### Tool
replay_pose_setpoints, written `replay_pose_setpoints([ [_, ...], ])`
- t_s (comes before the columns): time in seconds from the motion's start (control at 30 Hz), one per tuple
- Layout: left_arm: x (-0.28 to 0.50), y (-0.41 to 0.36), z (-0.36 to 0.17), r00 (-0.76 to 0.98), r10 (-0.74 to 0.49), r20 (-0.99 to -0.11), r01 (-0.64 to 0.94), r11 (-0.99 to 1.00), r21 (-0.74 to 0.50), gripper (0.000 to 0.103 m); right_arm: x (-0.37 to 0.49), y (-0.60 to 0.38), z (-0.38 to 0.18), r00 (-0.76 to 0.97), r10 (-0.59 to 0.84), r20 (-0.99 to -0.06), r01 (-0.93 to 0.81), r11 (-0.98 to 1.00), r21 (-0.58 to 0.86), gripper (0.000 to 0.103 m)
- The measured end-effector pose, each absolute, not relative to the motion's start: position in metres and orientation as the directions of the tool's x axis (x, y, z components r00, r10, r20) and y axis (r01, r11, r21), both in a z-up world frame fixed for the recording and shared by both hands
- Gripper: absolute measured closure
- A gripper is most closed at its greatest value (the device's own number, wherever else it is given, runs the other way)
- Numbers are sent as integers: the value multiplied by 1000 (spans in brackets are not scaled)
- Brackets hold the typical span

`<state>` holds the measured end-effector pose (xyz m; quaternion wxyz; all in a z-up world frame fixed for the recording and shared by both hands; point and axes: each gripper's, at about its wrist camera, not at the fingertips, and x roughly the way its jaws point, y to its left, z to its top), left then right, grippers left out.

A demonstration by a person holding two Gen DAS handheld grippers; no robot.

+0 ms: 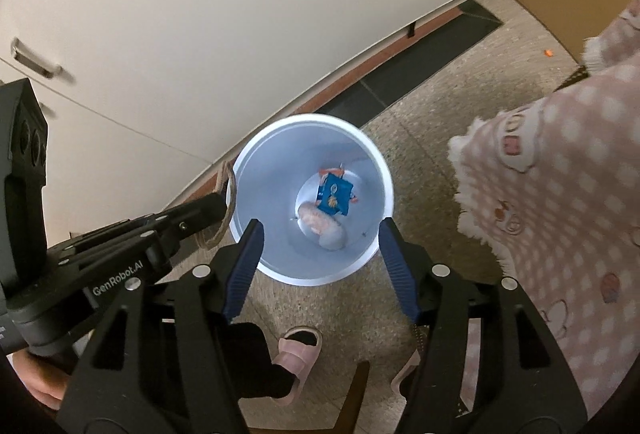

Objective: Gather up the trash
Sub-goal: 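Move both tools back over the table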

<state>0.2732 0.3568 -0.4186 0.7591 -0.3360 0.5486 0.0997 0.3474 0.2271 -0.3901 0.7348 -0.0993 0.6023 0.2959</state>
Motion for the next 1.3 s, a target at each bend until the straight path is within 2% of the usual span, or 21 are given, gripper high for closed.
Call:
replay_pose_setpoints([
  [0.03,273,356,-415,378,-214,-901,-519,757,-397,93,347,224,-385,108,318,-942,-547,810,210,44],
  [0.07,273,356,-411,378,-205,-903,-522,758,-391,79,348,221,-380,115,321,-940,-538,816,213,44],
  [0.1,270,356,-405,380,-178,-908,-536,757,-373,60,349,217,-374,124,329,-936,-525,822,220,44],
  [0.17,266,358,-396,399,-148,-905,-549,752,-365,41,350,209,-365,127,352,-927,-503,828,246,43],
  [0.53,216,359,-311,487,-18,-873,-549,771,-322,41,313,213,-296,167,449,-878,-550,781,295,42],
  [0.7,186,354,-244,578,84,-811,-548,777,-310,40,288,211,-240,223,522,-823,-595,742,309,42],
  [0.87,172,332,-180,670,123,-732,-505,798,-329,40,270,185,-170,338,578,-742,-621,730,285,42],
  [1.1,192,258,-117,757,59,-650,-349,879,-326,35,265,97,-97,512,565,-648,-573,786,233,37],
  [1.3,223,160,-92,784,-73,-617,-162,935,-316,33,265,-7,-77,663,464,-588,-432,878,205,33],
])
